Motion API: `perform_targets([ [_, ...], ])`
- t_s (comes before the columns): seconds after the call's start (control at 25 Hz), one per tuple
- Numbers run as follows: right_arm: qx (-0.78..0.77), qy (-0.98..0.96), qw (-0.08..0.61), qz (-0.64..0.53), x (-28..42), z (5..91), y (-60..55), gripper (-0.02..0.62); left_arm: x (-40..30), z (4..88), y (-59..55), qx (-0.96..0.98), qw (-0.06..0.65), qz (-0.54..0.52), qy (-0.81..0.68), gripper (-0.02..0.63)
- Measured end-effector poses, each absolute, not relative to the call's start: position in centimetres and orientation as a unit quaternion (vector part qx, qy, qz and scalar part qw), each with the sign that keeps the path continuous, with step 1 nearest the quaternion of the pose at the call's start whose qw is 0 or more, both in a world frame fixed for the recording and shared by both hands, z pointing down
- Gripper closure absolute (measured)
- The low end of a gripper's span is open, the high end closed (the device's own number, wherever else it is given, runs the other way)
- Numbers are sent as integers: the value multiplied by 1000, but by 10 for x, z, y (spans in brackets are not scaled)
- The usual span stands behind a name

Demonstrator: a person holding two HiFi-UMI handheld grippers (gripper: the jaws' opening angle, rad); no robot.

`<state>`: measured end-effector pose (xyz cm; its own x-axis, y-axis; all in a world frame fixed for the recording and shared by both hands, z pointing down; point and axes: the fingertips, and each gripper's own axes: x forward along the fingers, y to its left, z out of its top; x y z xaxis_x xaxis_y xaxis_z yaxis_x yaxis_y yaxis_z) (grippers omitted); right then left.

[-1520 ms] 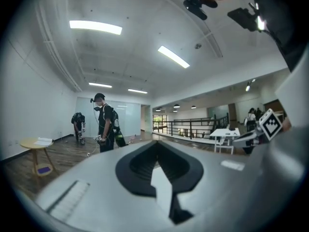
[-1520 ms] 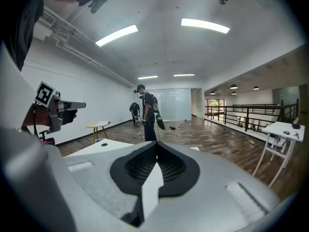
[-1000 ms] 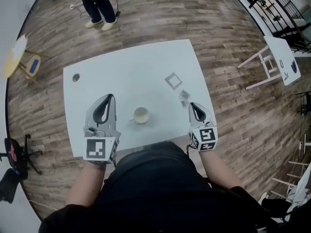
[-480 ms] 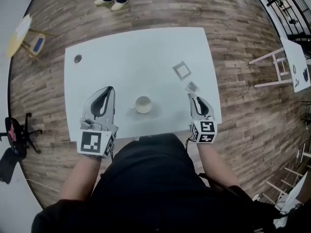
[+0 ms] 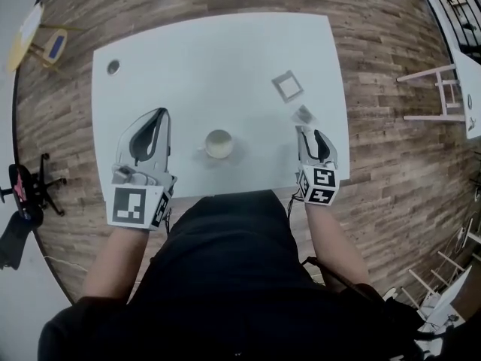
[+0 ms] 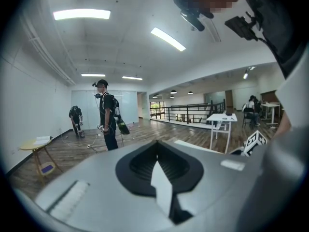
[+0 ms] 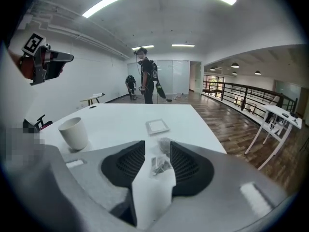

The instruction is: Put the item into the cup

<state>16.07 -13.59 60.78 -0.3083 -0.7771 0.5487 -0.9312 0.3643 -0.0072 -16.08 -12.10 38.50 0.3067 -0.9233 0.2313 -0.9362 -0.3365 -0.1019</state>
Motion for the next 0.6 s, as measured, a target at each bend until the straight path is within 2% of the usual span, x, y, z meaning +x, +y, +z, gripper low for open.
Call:
perform_targets([
  [0.6, 541, -771, 257, 215, 169, 642, -145, 431, -161, 399, -117, 790, 54, 136, -595, 600],
])
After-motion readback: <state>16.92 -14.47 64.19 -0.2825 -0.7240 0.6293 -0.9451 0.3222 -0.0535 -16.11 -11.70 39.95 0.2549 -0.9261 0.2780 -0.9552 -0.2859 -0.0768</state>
